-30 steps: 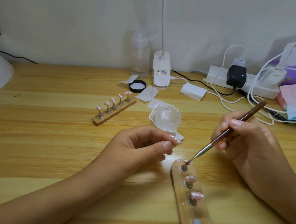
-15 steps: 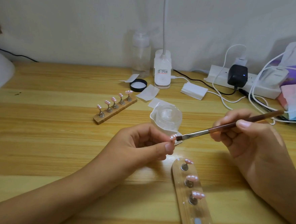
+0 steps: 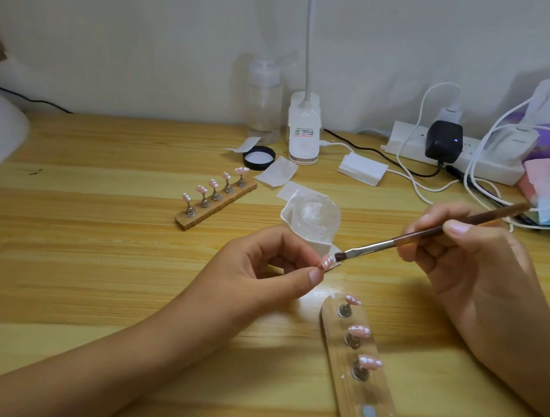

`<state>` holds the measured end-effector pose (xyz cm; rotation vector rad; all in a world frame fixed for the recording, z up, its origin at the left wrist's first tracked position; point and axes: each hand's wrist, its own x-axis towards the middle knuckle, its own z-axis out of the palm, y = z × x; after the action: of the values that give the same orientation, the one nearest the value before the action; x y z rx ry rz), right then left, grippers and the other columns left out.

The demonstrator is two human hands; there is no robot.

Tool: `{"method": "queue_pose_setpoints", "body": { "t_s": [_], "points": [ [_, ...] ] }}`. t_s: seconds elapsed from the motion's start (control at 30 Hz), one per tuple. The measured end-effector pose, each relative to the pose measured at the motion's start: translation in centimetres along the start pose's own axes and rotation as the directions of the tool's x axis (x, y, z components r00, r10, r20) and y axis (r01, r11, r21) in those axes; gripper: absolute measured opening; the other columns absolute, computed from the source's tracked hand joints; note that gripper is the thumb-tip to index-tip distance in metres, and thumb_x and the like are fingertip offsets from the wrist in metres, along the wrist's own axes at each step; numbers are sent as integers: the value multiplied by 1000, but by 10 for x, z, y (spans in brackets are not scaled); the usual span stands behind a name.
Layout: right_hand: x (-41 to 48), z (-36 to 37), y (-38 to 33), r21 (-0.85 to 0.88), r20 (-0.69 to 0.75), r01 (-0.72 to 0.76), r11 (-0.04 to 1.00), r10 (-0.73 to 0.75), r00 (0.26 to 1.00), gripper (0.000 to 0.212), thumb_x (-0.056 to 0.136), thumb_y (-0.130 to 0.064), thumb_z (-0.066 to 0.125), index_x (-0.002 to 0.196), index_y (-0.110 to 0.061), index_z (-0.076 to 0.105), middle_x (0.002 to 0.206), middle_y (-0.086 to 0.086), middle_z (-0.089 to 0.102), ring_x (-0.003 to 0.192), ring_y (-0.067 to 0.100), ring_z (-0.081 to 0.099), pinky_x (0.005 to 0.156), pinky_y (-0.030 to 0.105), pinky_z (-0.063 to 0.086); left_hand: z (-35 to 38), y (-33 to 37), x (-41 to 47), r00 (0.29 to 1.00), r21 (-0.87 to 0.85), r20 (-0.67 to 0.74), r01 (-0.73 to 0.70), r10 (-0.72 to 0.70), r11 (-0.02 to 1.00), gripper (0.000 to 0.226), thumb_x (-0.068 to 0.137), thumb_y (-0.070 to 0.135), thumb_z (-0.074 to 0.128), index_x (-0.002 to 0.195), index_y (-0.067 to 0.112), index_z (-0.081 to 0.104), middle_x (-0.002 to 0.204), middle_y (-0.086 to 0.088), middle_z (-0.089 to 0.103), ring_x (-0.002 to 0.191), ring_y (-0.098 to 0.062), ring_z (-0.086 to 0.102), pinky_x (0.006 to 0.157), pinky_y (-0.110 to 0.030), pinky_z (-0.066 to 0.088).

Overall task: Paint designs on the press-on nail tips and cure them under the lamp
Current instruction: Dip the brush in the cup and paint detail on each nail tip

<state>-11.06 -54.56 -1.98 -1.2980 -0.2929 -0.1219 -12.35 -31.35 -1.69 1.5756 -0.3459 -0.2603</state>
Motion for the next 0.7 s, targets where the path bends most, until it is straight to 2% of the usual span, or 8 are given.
{"method": "queue_pose_setpoints", "body": {
  "t_s": [0.13, 0.23, 0.33, 0.5, 0.6, 0.7],
  "points": [
    [-4, 3, 0, -32, 56, 21, 999, -20, 998, 36, 83, -9, 40, 74, -22, 73, 71, 3, 67, 69, 15, 66, 68, 21, 54, 0, -1, 0, 1000, 10, 3, 5, -5, 1000, 10, 75, 22, 72, 73, 32, 72, 73, 14, 66, 69, -1, 55, 64, -12, 44],
    [-4, 2, 0, -49, 60, 29, 998, -26, 998, 21, 79, -19, 52, 76, -23, 73, 73, 3, 68, 71, 16, 67, 71, 22, 55, 1, -2, 0, 1000, 0, -4, 6, -6, 1000, 9, 74, 22, 72, 72, 31, 72, 72, 11, 64, 68, -2, 55, 63, -12, 43],
    [-4, 0, 1, -87, 29, 38, 996, -36, 999, 18, 77, -26, 55, 77, -23, 72, 75, 0, 68, 73, 16, 67, 73, 24, 55, 1, -1, 0, 1000, -11, 7, 1, -1, 1000, 10, 75, 20, 71, 74, 29, 72, 77, 11, 70, 73, -2, 58, 66, -12, 46],
    [-4, -2, 3, -143, -26, 58, 988, -63, 998, 17, 80, -24, 55, 79, -23, 72, 78, 1, 67, 76, 17, 66, 74, 25, 55, 0, -2, -1, 1000, 11, -3, -16, 16, 1000, 7, 75, 21, 71, 75, 27, 72, 83, -1, 71, 79, -16, 61, 72, -16, 47],
    [-3, -3, 2, -100, -62, 65, 993, -71, 996, 26, 86, -15, 49, 80, -25, 73, 78, -2, 67, 69, 14, 66, 70, 22, 54, 0, -3, -1, 1000, 19, 1, -17, 17, 1000, 5, 75, 21, 71, 76, 27, 72, 78, 4, 67, 77, -8, 57, 69, -13, 46],
    [-2, -1, 0, -3, -71, 53, 999, -53, 996, 27, 91, -16, 49, 79, -24, 72, 74, -4, 66, 61, 10, 63, 64, 20, 53, -1, -3, 0, 1000, 31, 10, -21, 20, 999, 6, 76, 21, 71, 78, 27, 72, 80, 5, 68, 79, -8, 58, 70, -13, 47]
  ]
}}
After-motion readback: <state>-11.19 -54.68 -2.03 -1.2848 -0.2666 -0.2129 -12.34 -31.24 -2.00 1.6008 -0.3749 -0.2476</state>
